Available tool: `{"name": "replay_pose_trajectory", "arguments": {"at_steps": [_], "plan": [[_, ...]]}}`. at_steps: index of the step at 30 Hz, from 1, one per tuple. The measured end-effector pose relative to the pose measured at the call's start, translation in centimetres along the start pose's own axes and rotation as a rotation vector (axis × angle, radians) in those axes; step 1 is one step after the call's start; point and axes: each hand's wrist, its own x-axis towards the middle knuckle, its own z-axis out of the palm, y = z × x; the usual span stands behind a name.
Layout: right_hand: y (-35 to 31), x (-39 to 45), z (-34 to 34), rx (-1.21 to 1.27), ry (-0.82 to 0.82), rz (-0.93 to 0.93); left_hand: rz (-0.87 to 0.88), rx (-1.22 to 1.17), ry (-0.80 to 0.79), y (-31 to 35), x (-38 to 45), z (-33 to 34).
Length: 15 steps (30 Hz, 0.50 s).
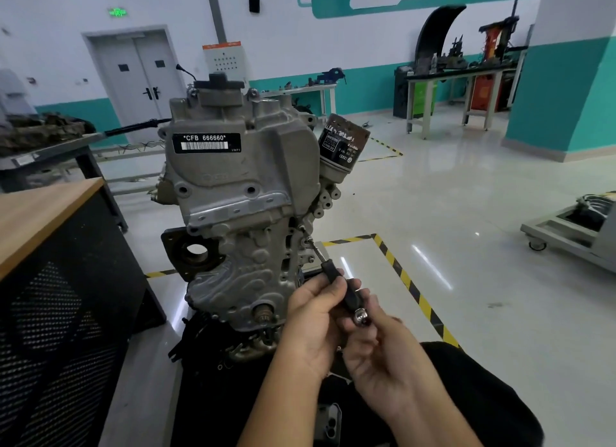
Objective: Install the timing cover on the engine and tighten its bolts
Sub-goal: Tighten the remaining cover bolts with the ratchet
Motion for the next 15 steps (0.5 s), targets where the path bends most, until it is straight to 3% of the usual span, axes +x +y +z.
{"name": "replay_pose_trajectory", "arguments": {"at_steps": [4, 5, 6, 8, 9, 10, 13, 15], "plan": [[-0.5, 1.2, -0.6, -0.569, 0.265, -0.468, 0.017, 0.026, 0.043, -0.6, 0.1, 0.6], [-0.5, 1.3, -0.8, -0.628, 0.267, -0.548, 0.023, 0.0, 0.043, -0.7, 0.1, 0.7], [-0.5, 1.0, -0.8, -0.563, 0.214, -0.491, 0.023, -0.027, 0.035, -0.6, 0.1, 0.7], [-0.6, 0.4, -0.4, -0.202, -0.015, -0.163, 0.01, -0.023, 0.012, -0.2, -0.1, 0.4], [-0.6, 0.2, -0.5, -0.124, -0.042, -0.075, 0.009, 0.007, 0.016, -0.1, -0.1, 0.1], [-0.7, 0.4, -0.7, -0.177, -0.029, -0.118, 0.013, 0.03, 0.028, -0.2, 0.0, -0.1], [-1.0, 1.2, -0.6, -0.695, 0.194, -0.556, 0.032, 0.003, 0.063, -0.3, 0.2, 0.4], [-0.3, 1.6, -0.8, -0.734, 0.194, -0.694, 0.036, -0.032, 0.051, -0.4, 0.4, 0.7]]}}
